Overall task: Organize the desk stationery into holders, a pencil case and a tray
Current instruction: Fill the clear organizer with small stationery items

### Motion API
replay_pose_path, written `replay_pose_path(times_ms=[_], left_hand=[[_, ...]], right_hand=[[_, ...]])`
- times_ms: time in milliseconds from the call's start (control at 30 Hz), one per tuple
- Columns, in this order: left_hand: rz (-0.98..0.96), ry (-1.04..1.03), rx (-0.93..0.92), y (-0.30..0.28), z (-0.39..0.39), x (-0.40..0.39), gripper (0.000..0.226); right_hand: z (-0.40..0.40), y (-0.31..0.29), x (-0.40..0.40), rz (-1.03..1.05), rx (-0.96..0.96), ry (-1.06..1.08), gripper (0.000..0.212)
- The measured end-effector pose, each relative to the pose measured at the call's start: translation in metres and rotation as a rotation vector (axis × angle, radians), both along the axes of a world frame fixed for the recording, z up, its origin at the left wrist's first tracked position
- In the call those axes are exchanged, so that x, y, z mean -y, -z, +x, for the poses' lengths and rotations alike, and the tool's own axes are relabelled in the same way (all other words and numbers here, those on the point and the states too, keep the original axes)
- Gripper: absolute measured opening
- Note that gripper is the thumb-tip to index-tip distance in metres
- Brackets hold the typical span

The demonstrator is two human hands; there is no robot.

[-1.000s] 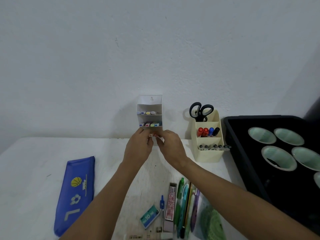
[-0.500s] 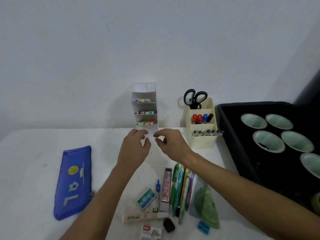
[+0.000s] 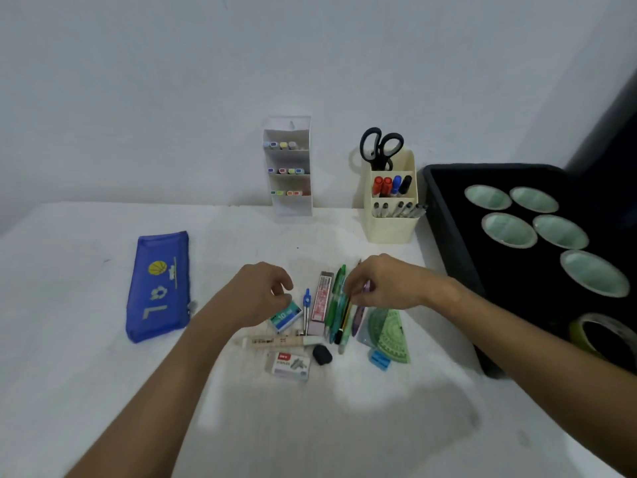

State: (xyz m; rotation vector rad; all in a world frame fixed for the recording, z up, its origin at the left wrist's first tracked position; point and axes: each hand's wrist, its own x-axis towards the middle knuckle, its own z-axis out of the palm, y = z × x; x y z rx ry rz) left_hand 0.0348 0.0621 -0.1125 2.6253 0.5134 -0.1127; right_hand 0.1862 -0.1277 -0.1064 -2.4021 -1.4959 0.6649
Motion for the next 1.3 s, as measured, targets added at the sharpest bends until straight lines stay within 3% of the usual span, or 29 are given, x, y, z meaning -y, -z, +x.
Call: replay_pose_path(times_ms=[233,367,567,733,933,1067,1167,1300], left_hand=[[0.031,0.071,-0.099,0.001,-0.025,0.015,0.018],[0.012,0.094,-0.086,0.008,-0.03,0.023,0.018],[0.017,0.166,-0.141,0.018,-0.016,0.036,0.027],[0.128,0.211,-0.193,0.022,-0.004,0.039,0.03],[0.166,0.206,-0.244,0.008,0.01,0.026,0.023],[0.177,0.141,-0.082,-0.025,0.037,0.009,0.021],[0.144,0.054,0.14,-0.049,0.061,-0.005,0.039],[0.22,-0.077,0.521,-0.07,0.08,-0.022,0.02]], right_hand=[[-0.025,0.0,-0.024,-0.021,0.026,-0.097,0.018],[-0.005,0.002,-0.017,-0.046,0.088,-0.019,0.017],[0.008,0.018,-0.011,-0.08,0.033,0.006,0.016],[0.015,0.022,-0.016,-0.067,-0.012,0.014,0.025],[0.011,0.032,-0.025,0.107,0.058,0.04,0.042],[0.003,0.042,-0.027,-0.057,0.075,-0.009,0.065],[0.004,0.047,-0.024,-0.178,0.117,-0.042,0.07],[0.004,0.05,-0.021,-0.215,0.105,-0.037,0.07]])
